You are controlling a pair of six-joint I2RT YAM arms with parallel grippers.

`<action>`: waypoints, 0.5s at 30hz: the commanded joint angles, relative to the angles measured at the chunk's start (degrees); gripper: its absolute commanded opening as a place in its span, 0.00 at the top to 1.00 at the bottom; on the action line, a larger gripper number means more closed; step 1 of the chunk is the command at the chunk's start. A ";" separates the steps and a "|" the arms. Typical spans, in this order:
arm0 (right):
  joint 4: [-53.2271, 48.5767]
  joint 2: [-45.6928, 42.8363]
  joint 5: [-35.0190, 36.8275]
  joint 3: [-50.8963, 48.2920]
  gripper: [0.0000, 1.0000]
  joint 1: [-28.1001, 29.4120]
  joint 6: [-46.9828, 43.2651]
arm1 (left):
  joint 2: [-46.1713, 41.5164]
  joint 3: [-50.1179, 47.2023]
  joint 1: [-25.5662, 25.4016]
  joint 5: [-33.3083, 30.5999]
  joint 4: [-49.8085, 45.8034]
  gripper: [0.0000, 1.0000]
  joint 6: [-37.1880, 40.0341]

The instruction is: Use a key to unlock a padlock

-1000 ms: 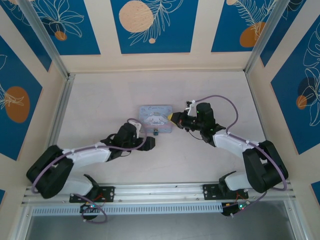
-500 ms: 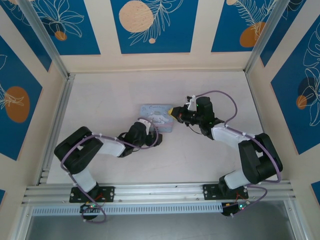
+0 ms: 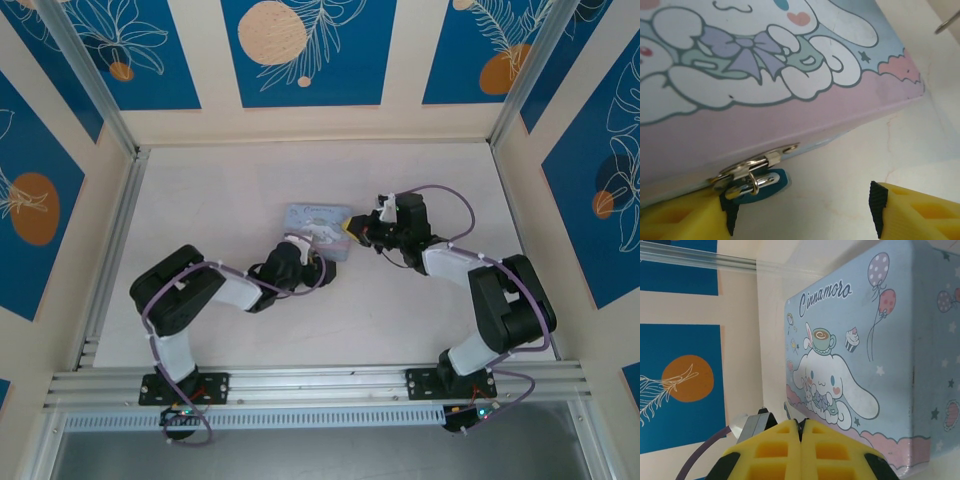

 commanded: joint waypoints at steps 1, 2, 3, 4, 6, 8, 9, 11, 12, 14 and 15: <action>1.90 0.41 -1.88 0.36 1.00 -0.77 0.16 | 1.63 2.00 -0.76 2.74 5.47 0.30 -4.13; 2.13 0.28 -1.93 0.26 1.00 -0.86 0.26 | 2.15 2.18 -0.74 3.13 6.13 0.30 -5.08; 2.22 0.19 -1.89 0.19 1.00 -0.98 0.39 | 2.68 2.35 -0.74 3.46 6.82 0.30 -6.02; 2.49 0.18 -1.89 0.10 1.00 -1.08 0.50 | 3.16 2.36 -0.77 3.44 7.44 0.30 -6.77; 3.02 0.19 -2.11 -0.18 1.00 -1.25 0.82 | 4.26 2.38 -0.70 3.02 8.37 0.31 -8.52; 3.52 0.11 -2.16 -0.45 1.00 -1.42 1.12 | 5.57 1.87 -0.76 1.89 10.17 0.31 -10.82; 3.66 0.15 -2.16 -0.51 1.00 -1.50 1.29 | 6.27 1.46 -0.76 1.38 11.86 0.31 -12.27; 4.16 0.19 -2.23 -0.71 1.00 -1.55 1.44 | 7.68 0.92 -0.78 0.30 14.44 0.31 -14.97; 4.20 0.24 -2.25 -0.79 1.00 -1.59 1.53 | 8.39 0.74 -0.94 -0.51 15.57 0.31 -16.14; 4.57 0.20 -2.45 -0.97 1.00 -1.67 1.74 | 8.99 0.74 -1.44 -2.10 16.01 0.32 -17.27; 4.63 0.19 -2.50 -1.01 1.00 -1.72 1.83 | 9.07 0.95 -1.81 -2.98 15.47 0.32 -17.45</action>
